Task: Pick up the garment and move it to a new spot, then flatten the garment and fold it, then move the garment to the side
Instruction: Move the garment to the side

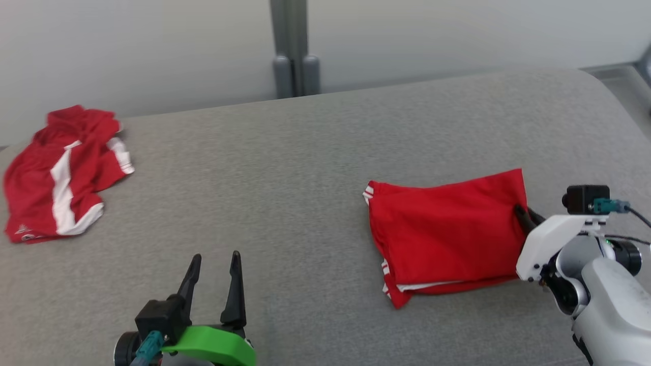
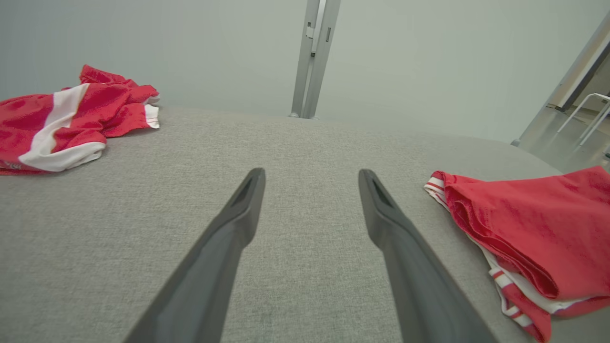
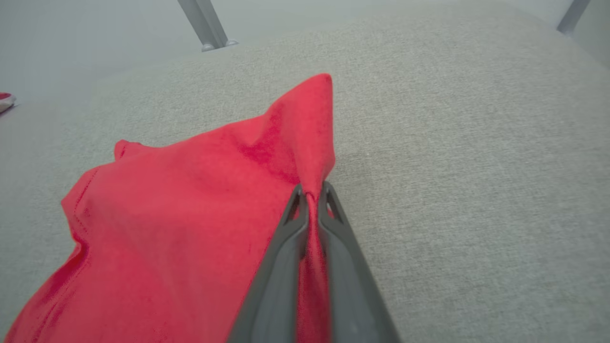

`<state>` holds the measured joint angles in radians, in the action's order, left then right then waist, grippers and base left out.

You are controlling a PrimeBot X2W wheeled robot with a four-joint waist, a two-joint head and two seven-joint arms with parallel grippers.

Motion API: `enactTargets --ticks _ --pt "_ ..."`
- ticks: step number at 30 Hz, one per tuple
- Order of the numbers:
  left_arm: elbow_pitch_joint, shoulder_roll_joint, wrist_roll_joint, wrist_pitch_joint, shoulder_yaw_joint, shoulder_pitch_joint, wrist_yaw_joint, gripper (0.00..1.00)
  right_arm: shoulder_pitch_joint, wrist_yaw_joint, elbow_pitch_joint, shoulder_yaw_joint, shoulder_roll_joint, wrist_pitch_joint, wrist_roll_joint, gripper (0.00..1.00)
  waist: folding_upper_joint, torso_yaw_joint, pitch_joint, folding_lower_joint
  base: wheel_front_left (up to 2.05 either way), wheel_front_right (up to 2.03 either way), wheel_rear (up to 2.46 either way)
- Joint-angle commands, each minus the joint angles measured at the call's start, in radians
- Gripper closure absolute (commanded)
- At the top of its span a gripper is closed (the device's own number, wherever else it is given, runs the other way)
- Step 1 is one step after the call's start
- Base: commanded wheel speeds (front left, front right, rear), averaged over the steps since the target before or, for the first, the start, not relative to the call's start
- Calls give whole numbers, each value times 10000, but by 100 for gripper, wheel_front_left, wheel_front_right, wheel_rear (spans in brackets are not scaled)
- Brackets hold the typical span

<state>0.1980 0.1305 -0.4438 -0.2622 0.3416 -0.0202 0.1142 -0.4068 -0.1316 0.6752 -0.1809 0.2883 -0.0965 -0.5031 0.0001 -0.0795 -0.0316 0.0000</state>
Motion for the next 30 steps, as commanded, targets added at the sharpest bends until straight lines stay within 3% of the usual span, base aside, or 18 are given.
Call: enactTargets --ticks 1,6,11,23,30 --pt "-16 84 75 2 18 -312 -27 0 -277 17 -54 55 31 135 20 100 -1 -2245 -1027 0 0 0 0" --pt "-87 256 248 58 43 -784 -40 0 -840 17 41 -215 -255 485 100 100 -1 -3418 -1586 0 0 0 0" --pt "-87 281 338 133 134 -1095 -51 0 -1244 19 442 -468 -369 859 35 100 -1 -3621 -1712 0 0 0 0" --pt "-365 482 259 145 -73 -1114 158 0 -2333 17 1179 -806 -335 1530 -146 100 -1 -2613 -1947 0 0 0 0" --pt "-586 547 334 129 -59 -1310 167 0 -3821 17 1861 -736 -144 1726 1 100 -1 -1925 -2192 0 0 0 0"
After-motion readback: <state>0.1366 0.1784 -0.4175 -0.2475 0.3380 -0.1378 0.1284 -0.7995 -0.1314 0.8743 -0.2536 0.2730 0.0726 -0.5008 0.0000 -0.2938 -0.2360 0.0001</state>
